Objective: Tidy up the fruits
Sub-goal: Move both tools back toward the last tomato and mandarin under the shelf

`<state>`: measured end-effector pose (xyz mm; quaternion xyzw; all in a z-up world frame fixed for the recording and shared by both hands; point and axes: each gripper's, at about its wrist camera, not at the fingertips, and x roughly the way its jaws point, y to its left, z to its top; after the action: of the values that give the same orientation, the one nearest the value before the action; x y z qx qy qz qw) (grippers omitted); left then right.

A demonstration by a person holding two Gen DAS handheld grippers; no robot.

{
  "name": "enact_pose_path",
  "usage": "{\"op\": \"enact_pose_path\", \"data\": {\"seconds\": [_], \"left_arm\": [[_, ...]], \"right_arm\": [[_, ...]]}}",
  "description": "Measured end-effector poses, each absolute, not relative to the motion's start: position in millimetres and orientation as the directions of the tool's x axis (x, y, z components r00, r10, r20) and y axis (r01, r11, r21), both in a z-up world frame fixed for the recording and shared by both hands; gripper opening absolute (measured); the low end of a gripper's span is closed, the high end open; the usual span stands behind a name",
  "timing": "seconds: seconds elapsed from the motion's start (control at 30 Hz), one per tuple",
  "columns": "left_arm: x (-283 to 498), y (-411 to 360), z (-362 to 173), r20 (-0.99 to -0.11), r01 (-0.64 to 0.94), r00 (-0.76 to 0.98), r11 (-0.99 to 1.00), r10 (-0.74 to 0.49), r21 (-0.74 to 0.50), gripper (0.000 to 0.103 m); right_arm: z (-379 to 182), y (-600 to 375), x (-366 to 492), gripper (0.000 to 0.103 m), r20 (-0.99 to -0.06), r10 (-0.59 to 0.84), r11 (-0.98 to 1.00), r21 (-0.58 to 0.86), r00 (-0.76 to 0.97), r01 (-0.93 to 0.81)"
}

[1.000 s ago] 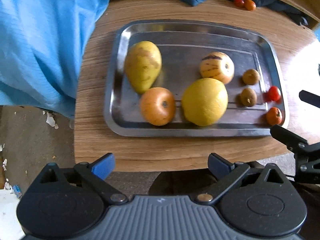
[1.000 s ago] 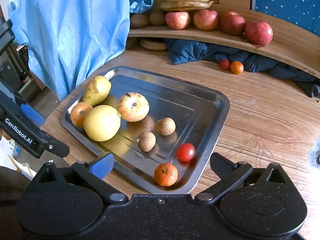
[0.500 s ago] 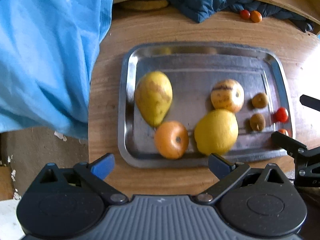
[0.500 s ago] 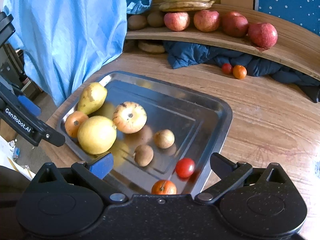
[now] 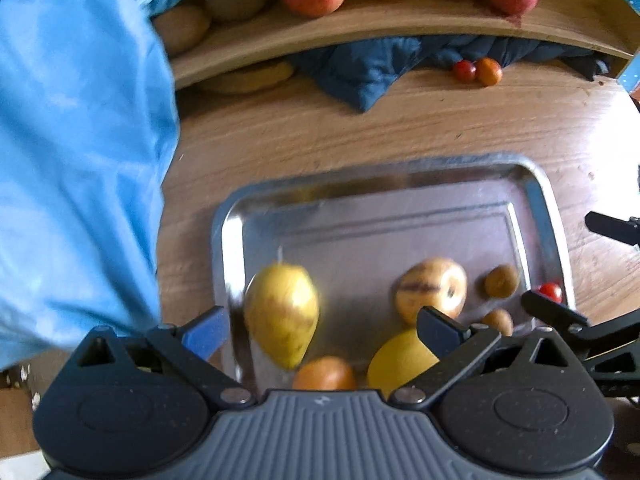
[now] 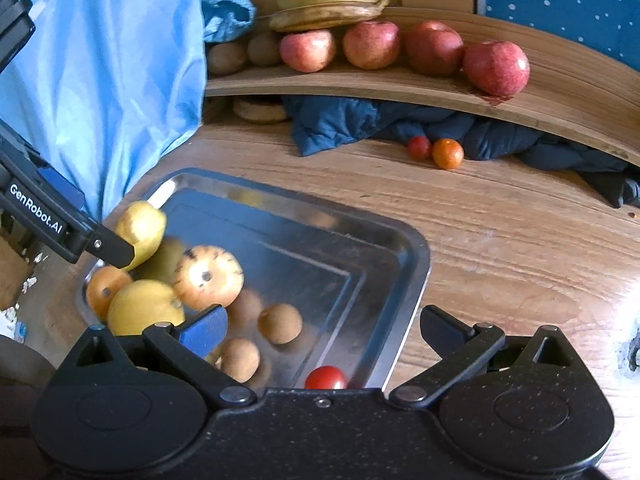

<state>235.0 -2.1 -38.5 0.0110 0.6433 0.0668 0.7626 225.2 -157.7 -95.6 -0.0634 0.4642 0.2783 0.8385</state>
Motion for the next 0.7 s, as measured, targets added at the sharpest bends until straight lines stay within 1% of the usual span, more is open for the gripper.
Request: {"op": "enact_pose_path", "data": {"seconds": [0.33, 0.7], "left_arm": [[271.6, -12.4, -48.4, -0.978, -0.047, 0.201, 0.997, 0.062, 0.053, 0.102], [299.8, -24.4, -61.6, -0.982, -0.008, 0.188, 1.000, 0.029, 0.028, 0.102]], "right_arm": [[-99.4, -160.6, 245.2, 0.102, -0.821, 0.356, 0.878, 0.129, 0.447, -0.462], [-105.5, -164.8, 265.3, 0.102, -0.827, 0.305, 0.913, 0.114, 0.472, -0.392]]}}
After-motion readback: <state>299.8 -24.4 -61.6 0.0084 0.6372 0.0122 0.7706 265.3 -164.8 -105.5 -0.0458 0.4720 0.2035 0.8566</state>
